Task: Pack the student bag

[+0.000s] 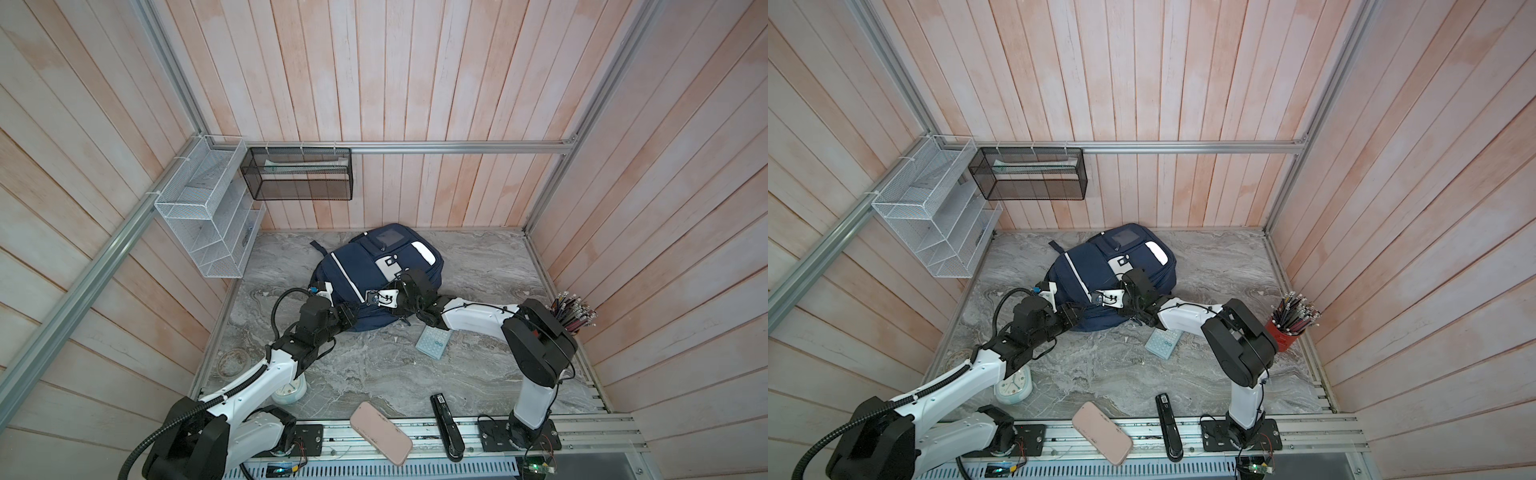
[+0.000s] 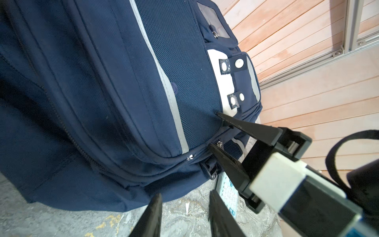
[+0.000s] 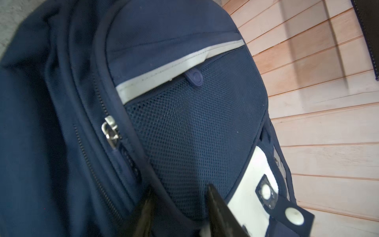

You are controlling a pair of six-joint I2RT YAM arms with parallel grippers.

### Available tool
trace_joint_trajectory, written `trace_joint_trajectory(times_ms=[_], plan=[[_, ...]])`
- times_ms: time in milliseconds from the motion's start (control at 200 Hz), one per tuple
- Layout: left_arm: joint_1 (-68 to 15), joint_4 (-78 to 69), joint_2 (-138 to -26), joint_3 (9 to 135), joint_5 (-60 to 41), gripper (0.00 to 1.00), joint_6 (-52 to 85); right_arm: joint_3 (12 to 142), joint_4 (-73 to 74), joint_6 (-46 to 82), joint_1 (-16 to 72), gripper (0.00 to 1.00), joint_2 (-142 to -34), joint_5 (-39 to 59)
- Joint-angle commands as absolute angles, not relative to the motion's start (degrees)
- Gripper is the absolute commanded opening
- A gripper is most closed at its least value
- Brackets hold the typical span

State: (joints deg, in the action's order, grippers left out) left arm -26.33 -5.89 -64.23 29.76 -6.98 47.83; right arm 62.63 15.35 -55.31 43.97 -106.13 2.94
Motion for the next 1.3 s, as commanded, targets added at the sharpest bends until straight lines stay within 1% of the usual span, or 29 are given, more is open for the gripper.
trace_joint_trajectory(times_ms=[0, 45, 75, 95, 130, 175, 285, 375, 475, 610, 745, 915, 955, 1070, 1180, 1215, 1230, 1275, 1295], plan=[[-26.6, -7.8, -64.8, 29.1, -5.8, 0.4, 48.3, 65.9, 13.4, -55.0, 44.3, 0.31, -109.4, 1.1], [-26.5, -8.4, -65.1, 29.0, -6.3, 0.39, 48.4, 66.9, 12.3, -54.7, 44.3, 0.21, -110.0, 2.0], [-26.7, -8.9, -65.3, 29.0, -6.6, 0.39, 48.4, 67.2, 11.5, -54.6, 44.3, 0.12, -110.1, 2.8], [-26.8, -9.1, -65.5, 29.0, -6.7, 0.38, 48.1, 67.3, 11.0, -54.6, 44.4, 0.08, -110.1, 3.5], [-27.3, -9.1, -65.7, 29.4, -6.2, 0.38, 47.1, 67.5, 10.1, -54.1, 44.4, 0.03, -109.6, 5.1], [-28.6, -7.5, -66.1, 30.5, -4.2, 0.38, 45.3, 67.4, 9.1, -52.5, 44.4, 0.0, -108.4, 7.7], [-32.5, -4.6, -67.0, 33.2, 2.5, 0.39, 40.5, 66.5, 7.8, -47.7, 43.9, 0.0, -104.9, 14.6], [-33.3, -5.9, -67.8, 33.3, 4.8, 0.41, 39.4, 64.9, 9.2, -44.1, 42.9, 0.0, -103.0, 19.4], [-34.2, -6.5, -69.5, 34.3, 7.6, 0.43, 38.0, 64.4, 9.3, -42.8, 42.7, 0.0, -102.5, 21.2], [-38.0, -4.0, -72.9, 38.7, 14.4, 0.47, 35.8, 65.1, 8.7, -42.0, 42.7, 0.0, -103.1, 24.0], [-41.4, -3.9, -74.1, 40.7, 21.3, 0.47, 35.2, 66.3, 8.6, -40.0, 42.7, 0.0, -103.8, 26.3], [-41.7, -6.3, -77.7, 39.8, 24.4, 0.48, 34.6, 66.5, 10.2, -36.8, 42.4, 0.0, -102.7, 32.2], [-41.7, -6.2, -78.1, 39.6, 24.4, 0.47, 35.4, 66.6, 10.3, -36.2, 42.4, 0.0, -102.5, 32.7], [-41.7, -9.1, -77.3, 37.0, 24.6, 0.35, 37.3, 67.3, 11.1, -33.5, 40.9, 0.0, -102.4, 35.2], [-41.6, -11.0, -76.5, 35.4, 24.4, 0.34, 36.3, 68.5, 10.6, -31.8, 40.6, 0.0, -102.8, 35.9], [-41.6, -10.6, -77.0, 35.9, 24.0, 0.26, 35.5, 68.7, 10.6, -31.4, 40.7, 0.0, -103.0, 36.3], [-41.6, -10.4, -77.3, 36.3, 23.7, 0.24, 35.1, 68.7, 10.8, -31.0, 40.8, 0.0, -102.9, 36.5], [-41.6, -9.4, -78.4, 37.5, 23.5, 0.24, 34.9, 68.6, 11.4, -30.6, 40.9, 0.0, -102.8, 36.8], [-41.7, -9.1, -79.0, 38.0, 23.3, 0.25, 34.8, 68.6, 11.5, -30.6, 41.0, 0.0, -102.8, 36.9]])
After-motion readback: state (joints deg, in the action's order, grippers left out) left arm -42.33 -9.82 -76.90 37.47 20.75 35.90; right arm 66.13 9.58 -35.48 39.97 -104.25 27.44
